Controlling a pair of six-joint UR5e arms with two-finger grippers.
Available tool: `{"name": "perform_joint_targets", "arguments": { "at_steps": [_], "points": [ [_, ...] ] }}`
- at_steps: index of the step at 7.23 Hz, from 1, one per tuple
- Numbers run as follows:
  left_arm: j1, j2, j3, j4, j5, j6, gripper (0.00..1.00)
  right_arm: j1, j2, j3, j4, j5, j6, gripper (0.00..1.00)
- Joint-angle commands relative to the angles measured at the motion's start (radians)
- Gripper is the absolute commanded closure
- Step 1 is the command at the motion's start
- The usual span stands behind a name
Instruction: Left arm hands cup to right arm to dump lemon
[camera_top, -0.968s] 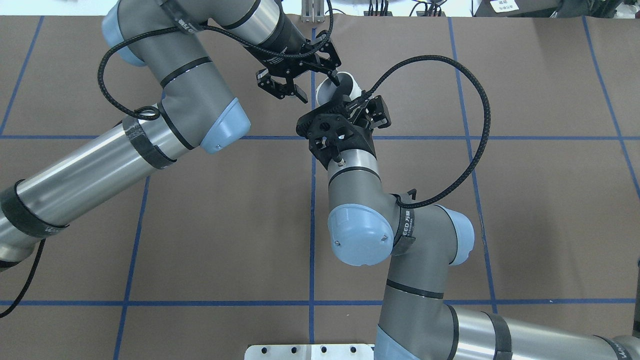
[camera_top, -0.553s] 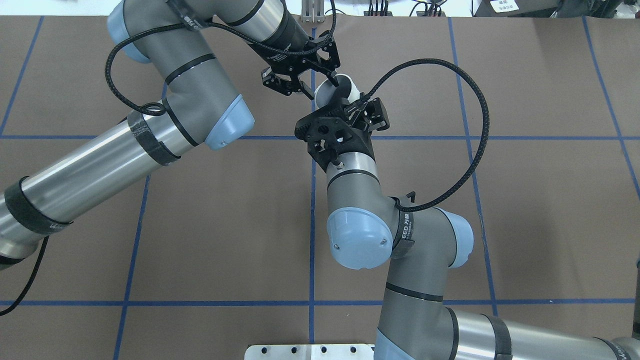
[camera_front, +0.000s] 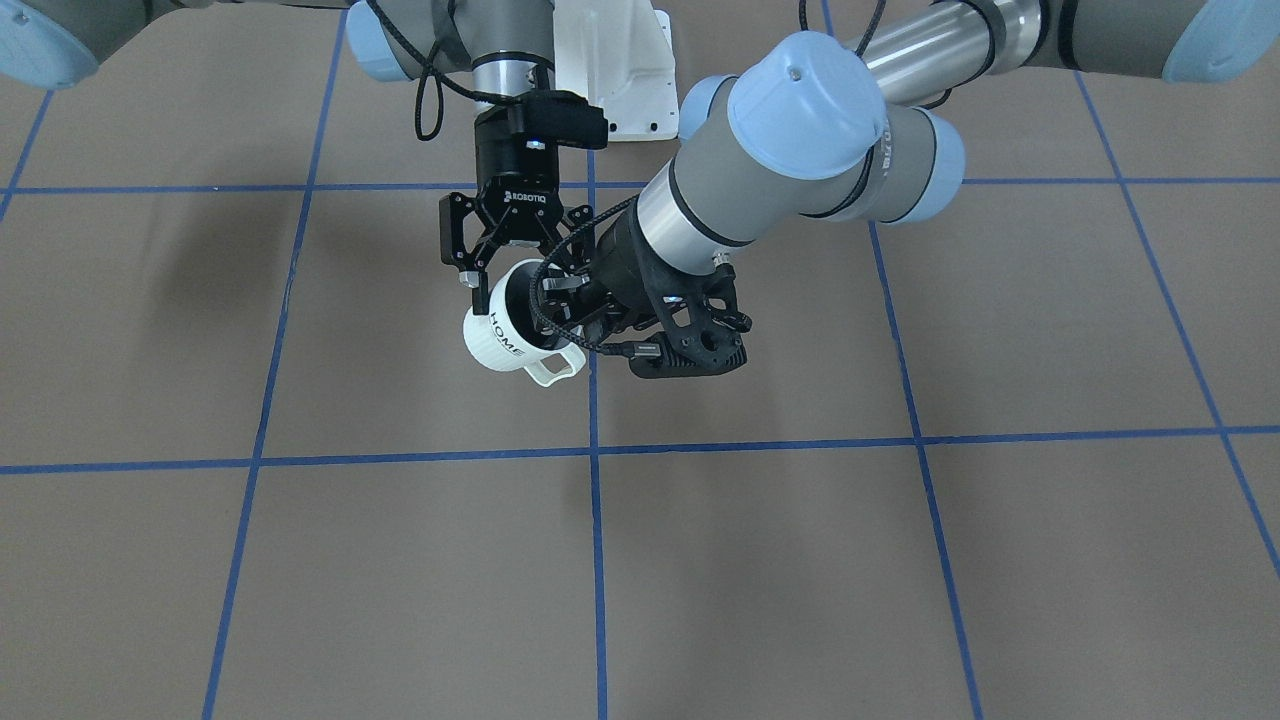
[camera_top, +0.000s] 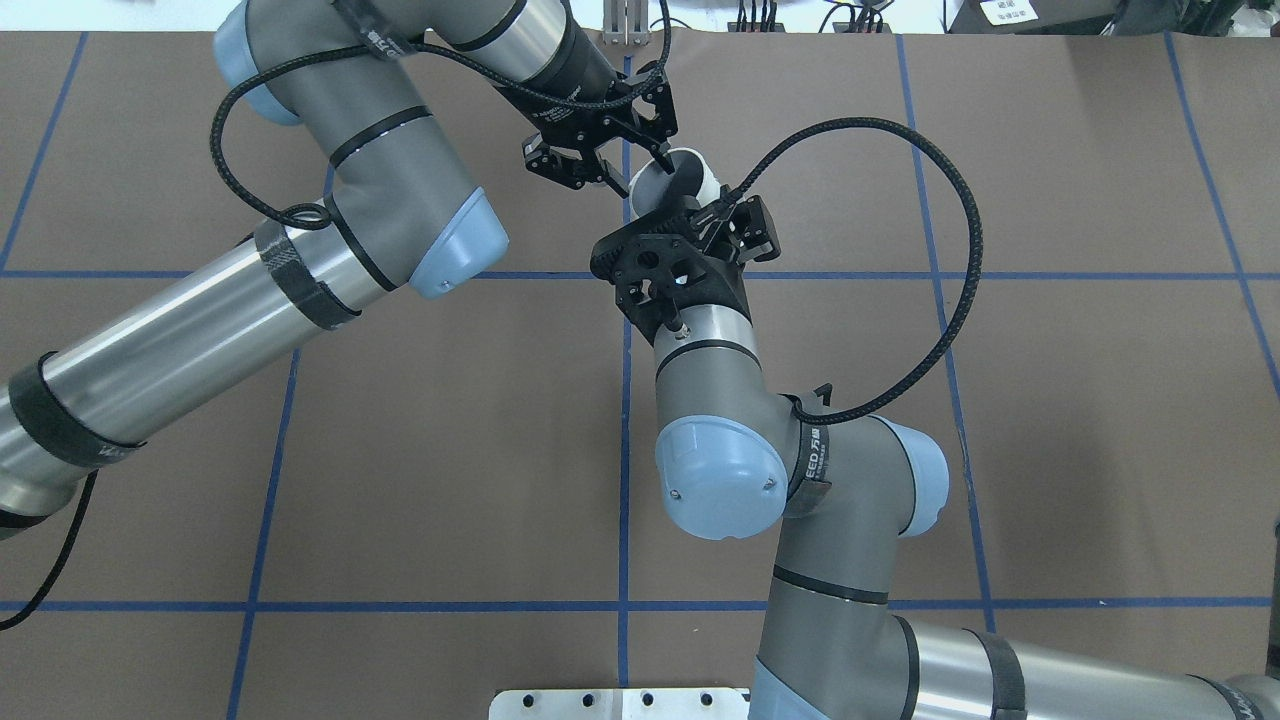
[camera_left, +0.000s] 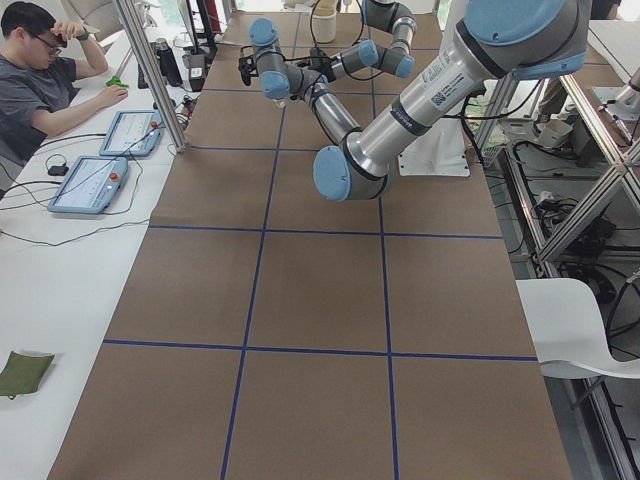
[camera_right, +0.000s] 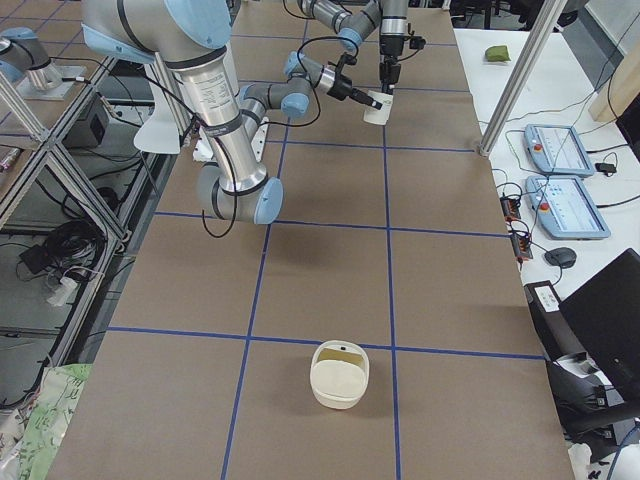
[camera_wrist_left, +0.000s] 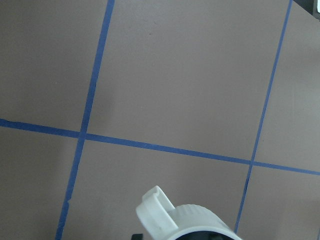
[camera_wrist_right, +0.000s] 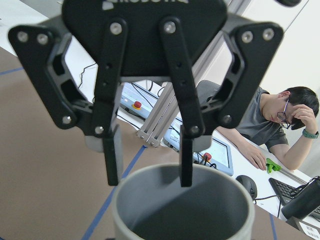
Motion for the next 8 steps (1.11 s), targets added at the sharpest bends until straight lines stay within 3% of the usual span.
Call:
{"name": "perform_joint_targets", "arguments": {
  "at_steps": [1, 8],
  "points": [
    [0.002, 0.005, 0.0, 0.0, -0.002, 0.0, 0.5, 0.0, 0.0, 0.002, 0.0, 0.002, 0.0, 1.0],
    [0.007, 0.019, -0.001, -0.002, -0.003, 0.0, 0.65, 0.002, 0.001, 0.002, 0.003, 0.002, 0.0, 1.0]
  ]
}}
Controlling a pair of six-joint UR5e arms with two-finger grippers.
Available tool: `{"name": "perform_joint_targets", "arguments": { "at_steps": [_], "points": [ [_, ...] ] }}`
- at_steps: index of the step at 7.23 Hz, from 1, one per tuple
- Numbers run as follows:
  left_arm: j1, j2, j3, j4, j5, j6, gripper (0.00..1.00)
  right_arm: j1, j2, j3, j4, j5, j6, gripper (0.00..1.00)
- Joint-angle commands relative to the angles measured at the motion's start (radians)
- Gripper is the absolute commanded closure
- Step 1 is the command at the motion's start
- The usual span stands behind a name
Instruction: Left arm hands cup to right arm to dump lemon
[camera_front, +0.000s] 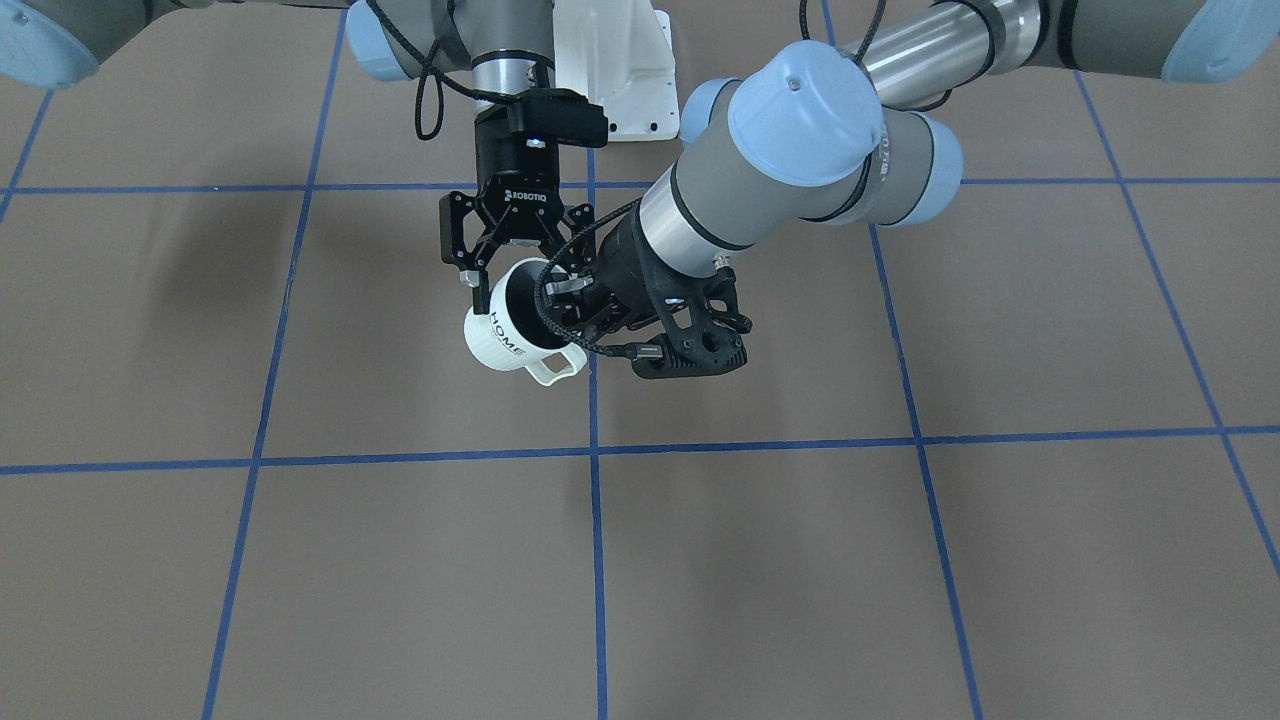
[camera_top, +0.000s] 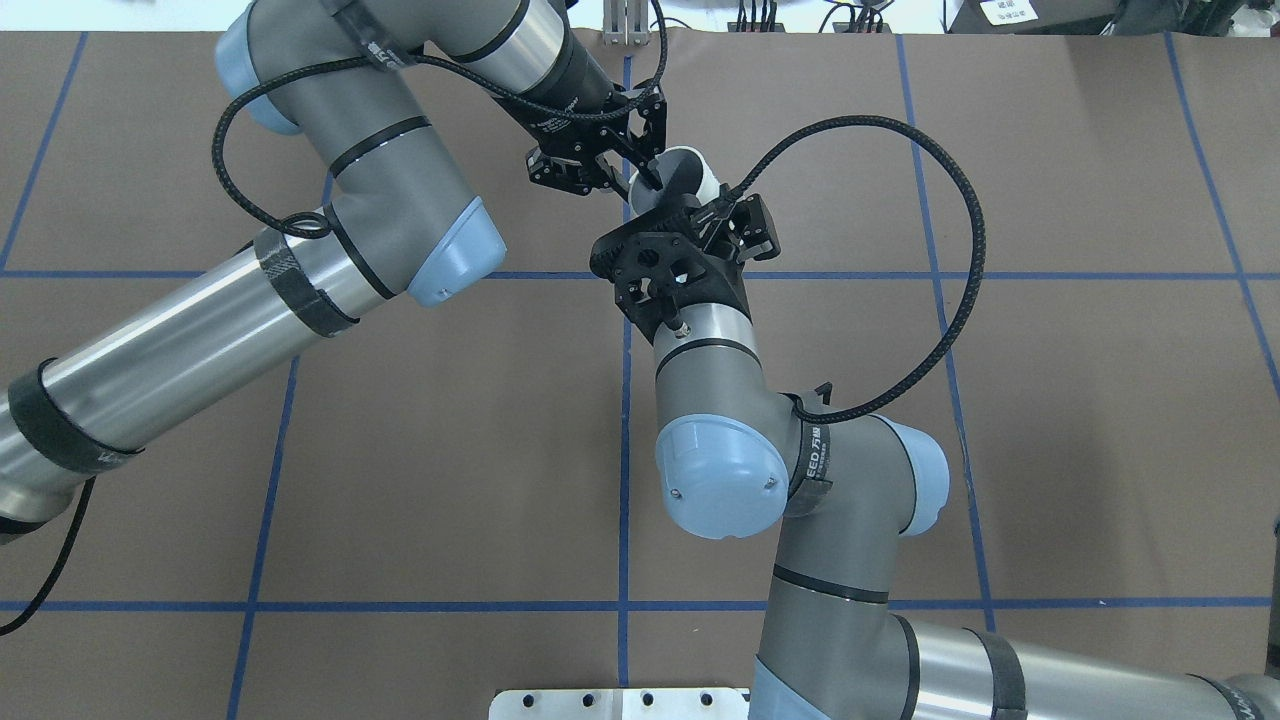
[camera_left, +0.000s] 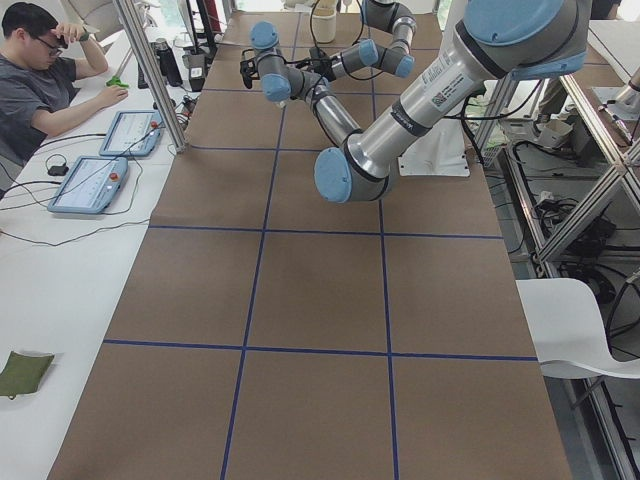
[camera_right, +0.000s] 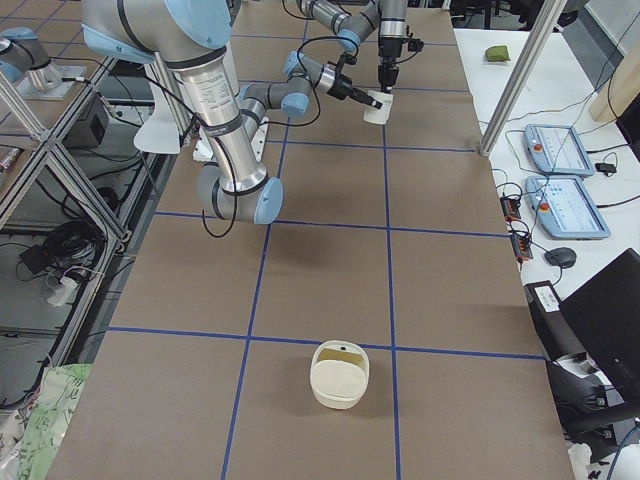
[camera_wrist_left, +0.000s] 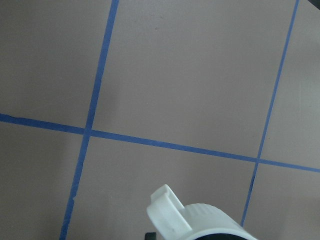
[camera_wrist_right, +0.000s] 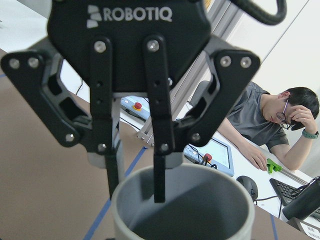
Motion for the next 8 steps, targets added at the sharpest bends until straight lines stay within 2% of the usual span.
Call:
{"name": "perform_joint_targets", "arguments": {
  "at_steps": [1, 2, 4, 5, 6, 8],
  "points": [
    [0.001, 0.007, 0.002, -0.001, 0.0, 0.0, 0.66, 0.0, -0.001, 0.0, 0.0, 0.0, 0.0, 1.0],
    [0.0, 0.009, 0.002, -0.003, 0.0, 0.0, 0.7, 0.0, -0.003, 0.0, 0.002, 0.0, 0.0, 1.0],
    [0.001, 0.007, -0.002, -0.003, 0.0, 0.0, 0.7, 0.002, -0.003, 0.0, 0.002, 0.0, 0.0, 1.0],
    [0.001, 0.007, -0.003, -0.003, 0.0, 0.0, 0.69, 0.002, -0.003, 0.0, 0.002, 0.0, 0.0, 1.0],
    [0.001, 0.007, -0.003, -0.003, 0.0, 0.0, 0.63, 0.002, -0.003, -0.002, 0.002, 0.0, 0.0, 1.0],
    [0.003, 0.005, -0.006, -0.001, 0.0, -0.002, 0.64, 0.002, -0.003, -0.002, 0.002, 0.0, 0.002, 1.0]
  ]
}}
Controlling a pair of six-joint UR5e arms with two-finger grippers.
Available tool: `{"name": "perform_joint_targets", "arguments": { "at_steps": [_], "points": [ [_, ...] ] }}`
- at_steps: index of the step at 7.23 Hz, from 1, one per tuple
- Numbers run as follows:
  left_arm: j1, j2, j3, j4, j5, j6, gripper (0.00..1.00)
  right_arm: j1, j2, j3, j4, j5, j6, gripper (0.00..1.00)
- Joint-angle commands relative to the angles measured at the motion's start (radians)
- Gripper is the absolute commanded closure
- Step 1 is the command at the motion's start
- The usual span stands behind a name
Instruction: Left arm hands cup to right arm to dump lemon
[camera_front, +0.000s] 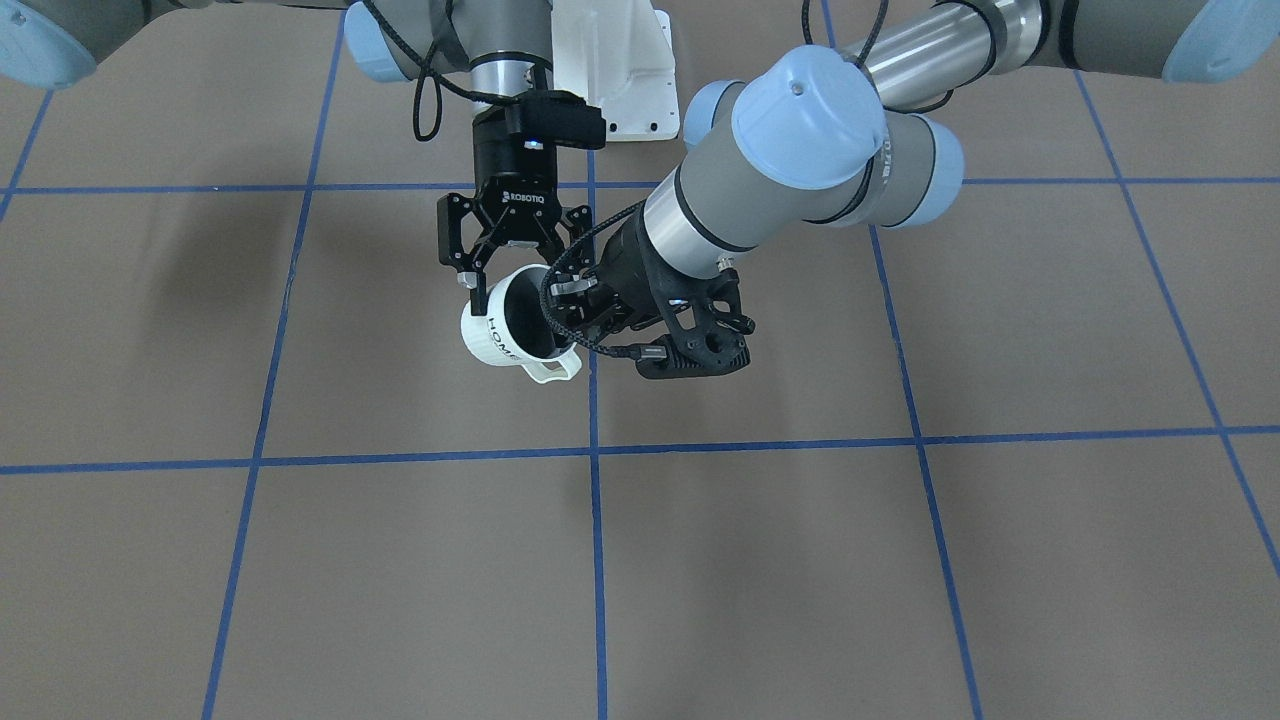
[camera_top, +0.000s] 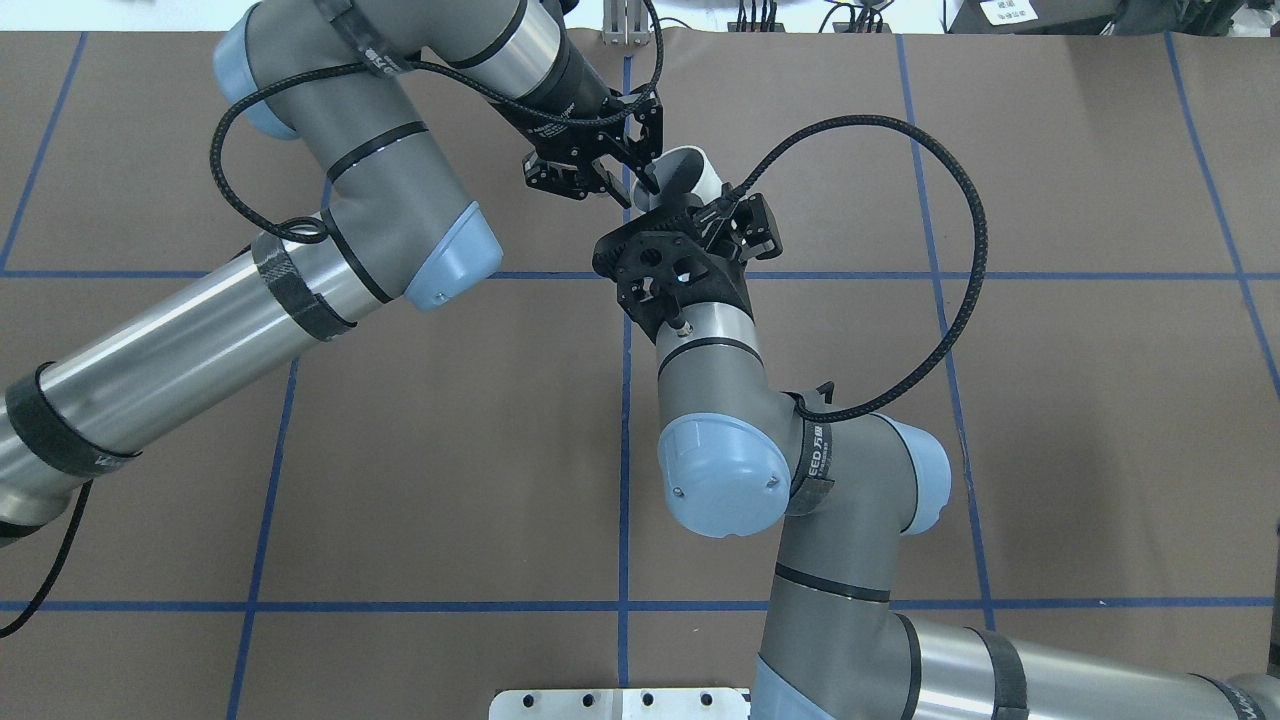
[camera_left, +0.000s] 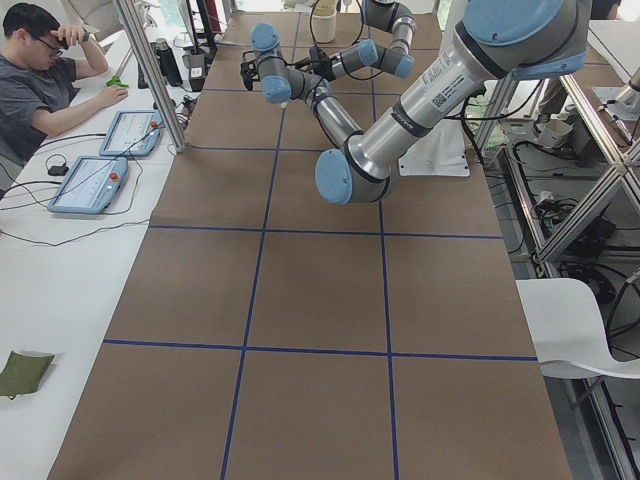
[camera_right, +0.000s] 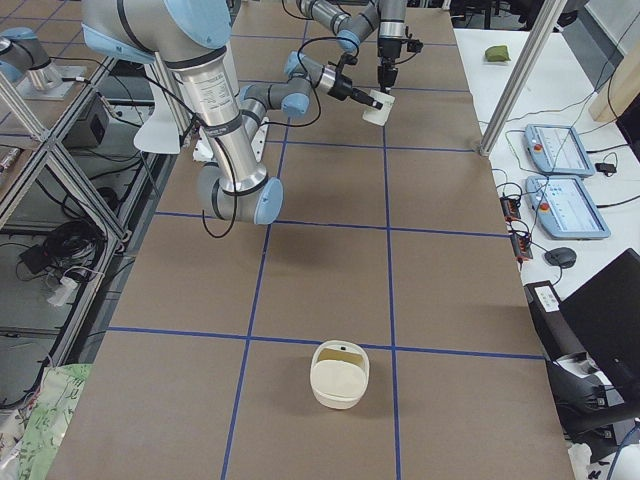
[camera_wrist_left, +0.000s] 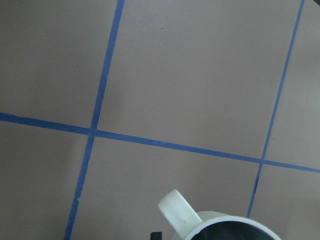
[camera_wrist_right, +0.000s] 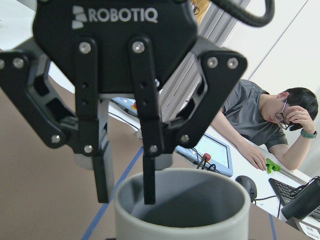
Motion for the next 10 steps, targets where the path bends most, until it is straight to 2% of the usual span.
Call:
{"name": "perform_joint_targets", "arguments": {
  "at_steps": [1, 4, 5, 6, 7, 8, 9, 10],
  "points": [
    [0.001, -0.002, -0.003, 0.001, -0.002, -0.001, 0.64, 0.0, 0.0, -0.001, 0.0, 0.0, 0.001, 1.0],
    [0.001, -0.001, -0.005, 0.004, -0.04, -0.001, 0.66, 0.0, 0.0, 0.001, 0.0, 0.0, 0.001, 1.0],
    [0.001, -0.001, -0.003, 0.004, -0.038, -0.001, 0.7, 0.0, 0.0, -0.001, 0.002, 0.0, 0.001, 1.0],
    [0.001, -0.001, -0.003, 0.006, -0.038, -0.001, 0.94, 0.0, 0.0, 0.001, 0.002, 0.0, 0.001, 1.0],
    [-0.001, 0.001, 0.0, 0.012, -0.072, -0.001, 1.0, 0.0, 0.0, 0.001, 0.002, 0.002, 0.001, 1.0],
    [-0.019, 0.001, 0.006, 0.015, -0.13, -0.001, 1.0, 0.0, 0.0, -0.001, 0.002, 0.002, 0.001, 0.73],
    [-0.028, 0.001, 0.006, 0.017, -0.149, -0.003, 1.0, 0.0, 0.002, 0.001, 0.003, 0.002, 0.003, 0.01],
    [-0.03, 0.001, 0.008, 0.017, -0.149, -0.003, 1.0, 0.0, -0.005, 0.001, 0.003, 0.0, 0.001, 0.0]
  ]
}}
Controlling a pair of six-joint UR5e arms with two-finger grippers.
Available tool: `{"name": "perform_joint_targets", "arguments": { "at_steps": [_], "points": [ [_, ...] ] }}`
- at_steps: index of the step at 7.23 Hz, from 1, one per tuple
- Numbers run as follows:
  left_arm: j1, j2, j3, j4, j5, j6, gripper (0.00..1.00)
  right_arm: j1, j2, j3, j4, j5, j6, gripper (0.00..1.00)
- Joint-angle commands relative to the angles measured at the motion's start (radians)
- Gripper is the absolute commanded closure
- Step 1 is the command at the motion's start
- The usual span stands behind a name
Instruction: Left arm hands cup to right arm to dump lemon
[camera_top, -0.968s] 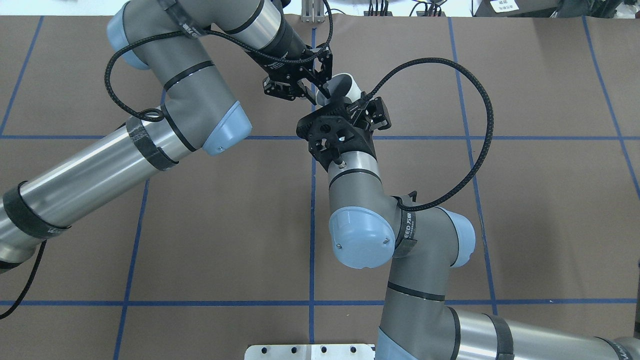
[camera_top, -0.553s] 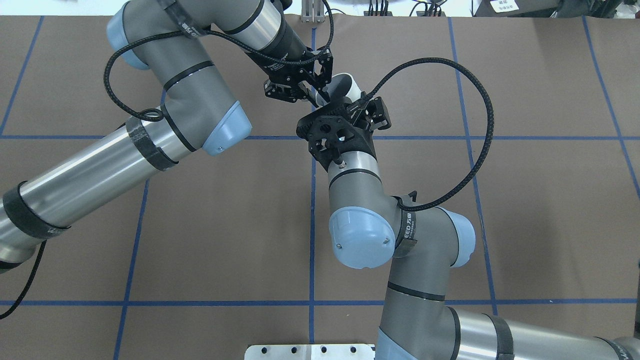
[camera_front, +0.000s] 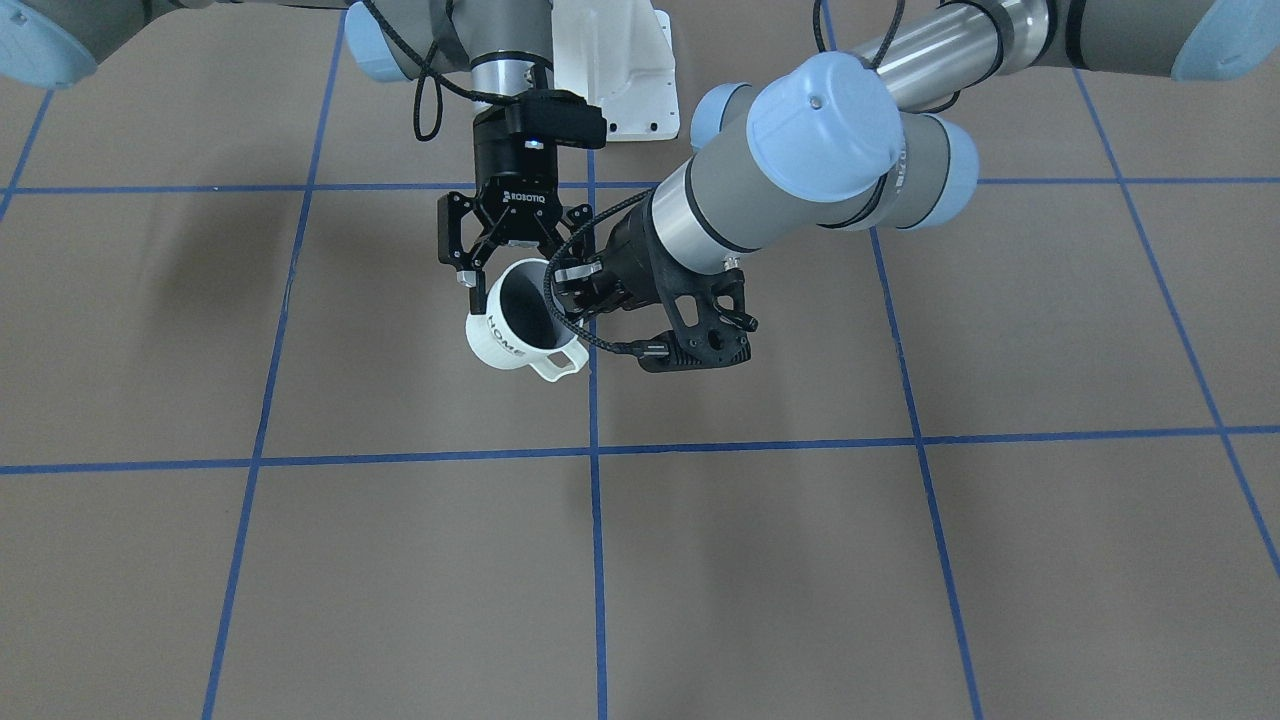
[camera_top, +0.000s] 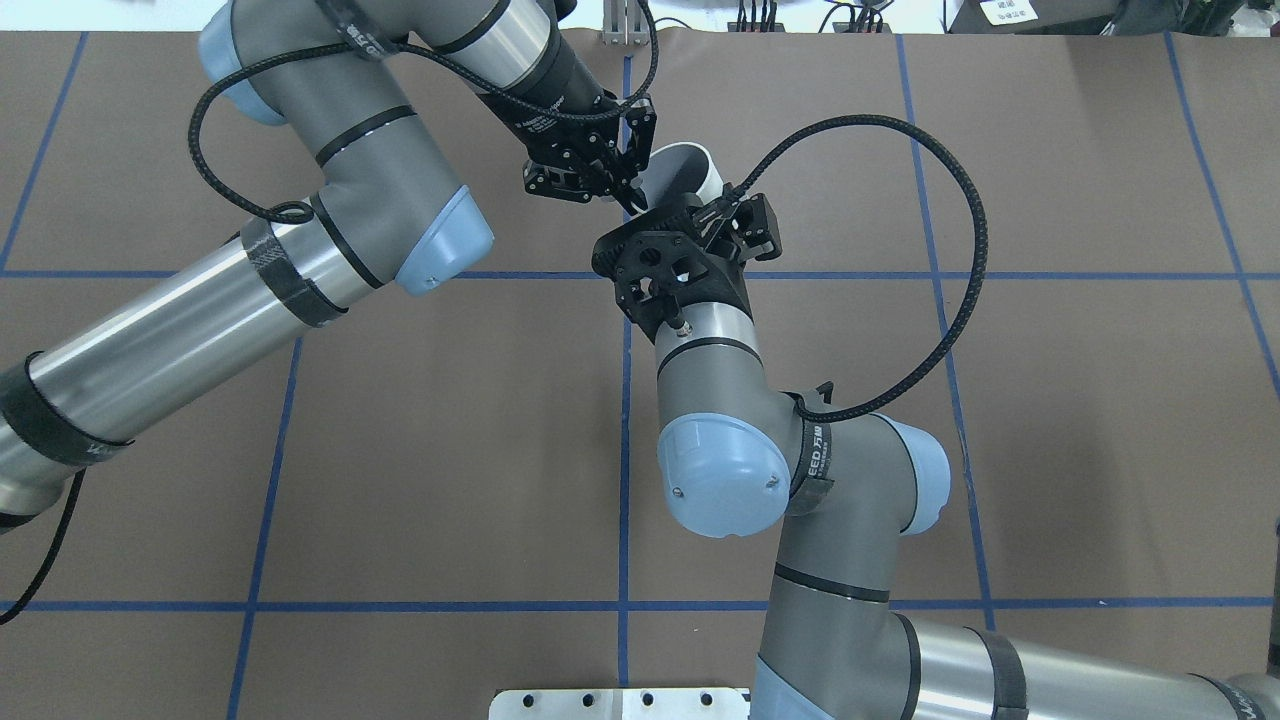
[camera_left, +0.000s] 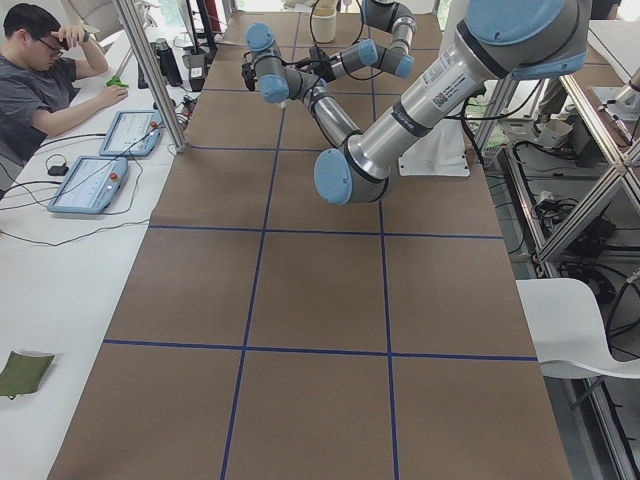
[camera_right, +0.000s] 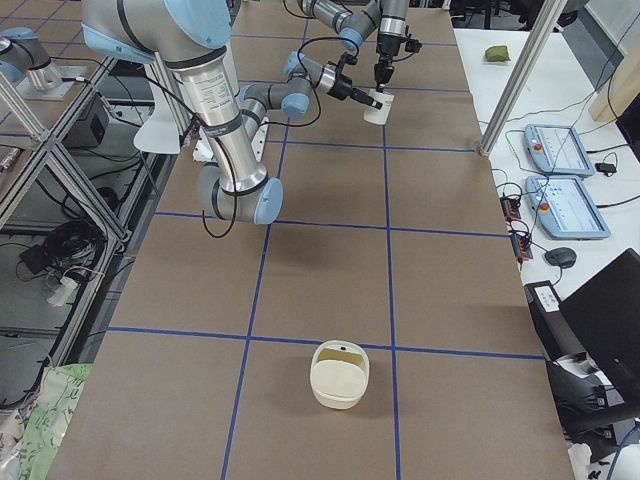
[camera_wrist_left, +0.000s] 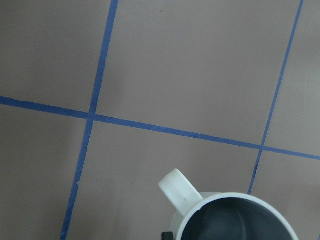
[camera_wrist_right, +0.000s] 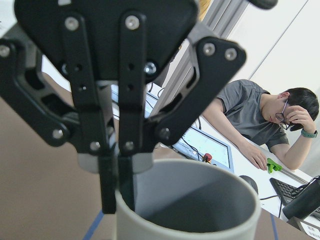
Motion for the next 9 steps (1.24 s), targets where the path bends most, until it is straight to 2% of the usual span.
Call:
{"name": "perform_joint_targets", "arguments": {
  "at_steps": [1, 3, 8, 9],
  "points": [
    [-0.006, 0.001, 0.001, 0.001, -0.014, -0.001, 1.0, 0.0, -0.006, -0.001, 0.001, -0.001, -0.001, 0.0],
    [-0.013, 0.001, 0.002, 0.003, -0.008, -0.008, 1.0, 0.0, -0.007, 0.0, 0.001, -0.001, 0.001, 0.0],
    [-0.152, -0.007, 0.018, 0.0, -0.011, -0.04, 1.0, -0.004, -0.006, 0.004, 0.001, 0.002, -0.001, 0.0],
    [-0.17, -0.003, 0.034, -0.002, 0.022, -0.034, 1.0, -0.003, -0.006, 0.045, -0.004, 0.022, -0.001, 0.0]
  ]
}}
